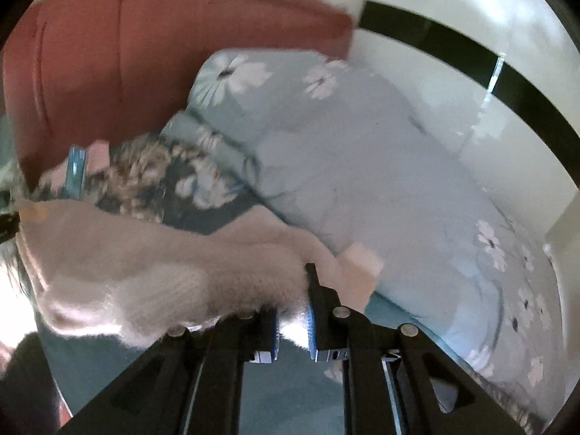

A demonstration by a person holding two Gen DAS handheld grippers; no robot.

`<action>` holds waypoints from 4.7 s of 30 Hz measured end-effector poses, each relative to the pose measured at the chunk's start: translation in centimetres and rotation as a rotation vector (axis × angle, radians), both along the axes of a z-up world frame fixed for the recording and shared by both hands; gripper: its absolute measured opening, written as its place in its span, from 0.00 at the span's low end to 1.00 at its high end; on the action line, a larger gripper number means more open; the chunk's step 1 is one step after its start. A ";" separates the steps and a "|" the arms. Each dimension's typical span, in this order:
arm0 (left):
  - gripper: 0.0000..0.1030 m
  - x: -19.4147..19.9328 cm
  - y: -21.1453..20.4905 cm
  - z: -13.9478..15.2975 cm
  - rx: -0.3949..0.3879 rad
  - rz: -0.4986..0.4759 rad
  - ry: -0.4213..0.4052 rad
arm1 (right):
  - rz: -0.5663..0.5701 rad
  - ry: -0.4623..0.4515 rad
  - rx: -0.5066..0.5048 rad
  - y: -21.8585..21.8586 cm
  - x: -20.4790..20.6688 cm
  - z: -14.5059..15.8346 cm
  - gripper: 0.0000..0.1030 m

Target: Fold clothes

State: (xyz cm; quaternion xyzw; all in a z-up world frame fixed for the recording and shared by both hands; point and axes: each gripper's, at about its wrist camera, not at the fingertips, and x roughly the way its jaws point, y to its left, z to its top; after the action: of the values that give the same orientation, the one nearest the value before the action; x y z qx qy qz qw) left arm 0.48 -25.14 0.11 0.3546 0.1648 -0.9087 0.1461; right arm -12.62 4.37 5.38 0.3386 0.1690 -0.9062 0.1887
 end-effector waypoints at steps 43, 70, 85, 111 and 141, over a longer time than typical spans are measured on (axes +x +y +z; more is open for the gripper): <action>0.12 -17.0 9.0 -9.2 -0.026 -0.343 -0.340 | -0.328 -0.481 -0.279 15.5 -10.2 -13.1 0.11; 0.47 -24.1 11.9 -14.3 -0.159 -0.385 -0.502 | -0.397 -0.552 -0.183 16.5 -16.4 -18.9 0.38; 0.58 -4.5 7.6 -13.7 0.175 -0.089 -0.388 | -0.054 -0.716 -0.343 4.2 4.0 -20.3 0.54; 0.58 2.5 2.8 -9.9 0.319 0.000 -0.233 | -0.358 -0.772 -0.480 8.8 8.8 -20.5 0.02; 0.60 1.2 4.8 -11.2 0.374 -0.078 -0.249 | -0.137 -0.634 0.031 -3.4 9.9 -24.7 0.52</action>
State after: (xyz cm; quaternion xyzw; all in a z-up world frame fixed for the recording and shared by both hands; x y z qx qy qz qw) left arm 1.67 -20.35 -11.07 0.4911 0.2972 -0.8164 0.0620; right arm -2.76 1.01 -19.31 0.6173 0.0927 -0.7635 0.1654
